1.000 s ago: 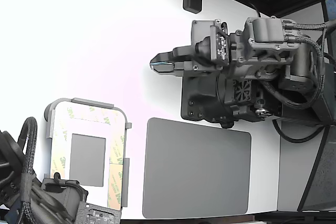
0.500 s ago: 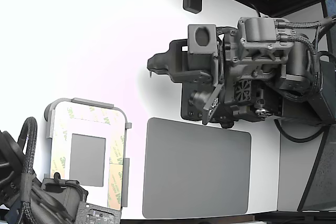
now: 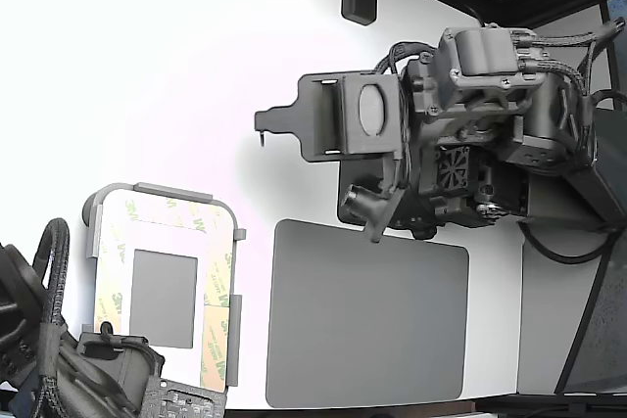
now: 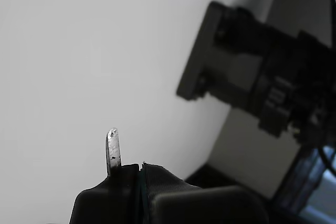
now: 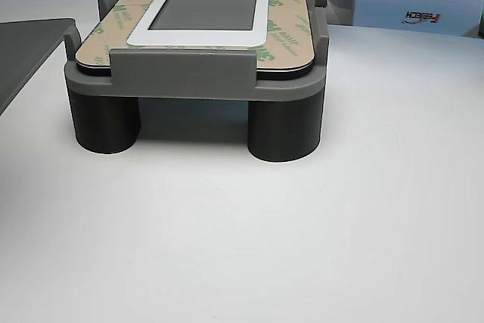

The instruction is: Peel off protective film from adhesive tape.

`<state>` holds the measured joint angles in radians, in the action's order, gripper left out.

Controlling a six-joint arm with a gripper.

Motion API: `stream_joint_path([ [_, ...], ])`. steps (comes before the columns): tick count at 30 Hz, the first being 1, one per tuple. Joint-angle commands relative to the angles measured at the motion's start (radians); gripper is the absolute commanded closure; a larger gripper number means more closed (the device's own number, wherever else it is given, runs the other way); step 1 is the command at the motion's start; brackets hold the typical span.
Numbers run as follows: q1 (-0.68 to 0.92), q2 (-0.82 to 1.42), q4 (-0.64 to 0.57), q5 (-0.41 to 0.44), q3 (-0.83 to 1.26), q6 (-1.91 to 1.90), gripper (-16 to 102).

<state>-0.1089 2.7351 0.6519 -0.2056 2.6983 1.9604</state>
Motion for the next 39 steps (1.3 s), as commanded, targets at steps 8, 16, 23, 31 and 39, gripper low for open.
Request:
stream_joint_path([
  [8, 0.179, -0.250, -0.279, 0.021, -0.023, 0.003, 97],
  [16, 0.281, -0.413, -0.374, 0.066, -0.078, 0.008, 97],
  [23, 0.304, -0.548, -0.270, -0.008, -0.247, 0.012, 97],
  [31, 0.377, -0.638, -0.256, -0.008, -0.318, 0.021, 97],
  [39, 0.456, -0.772, -0.147, -0.011, -0.468, -0.032, 97],
])
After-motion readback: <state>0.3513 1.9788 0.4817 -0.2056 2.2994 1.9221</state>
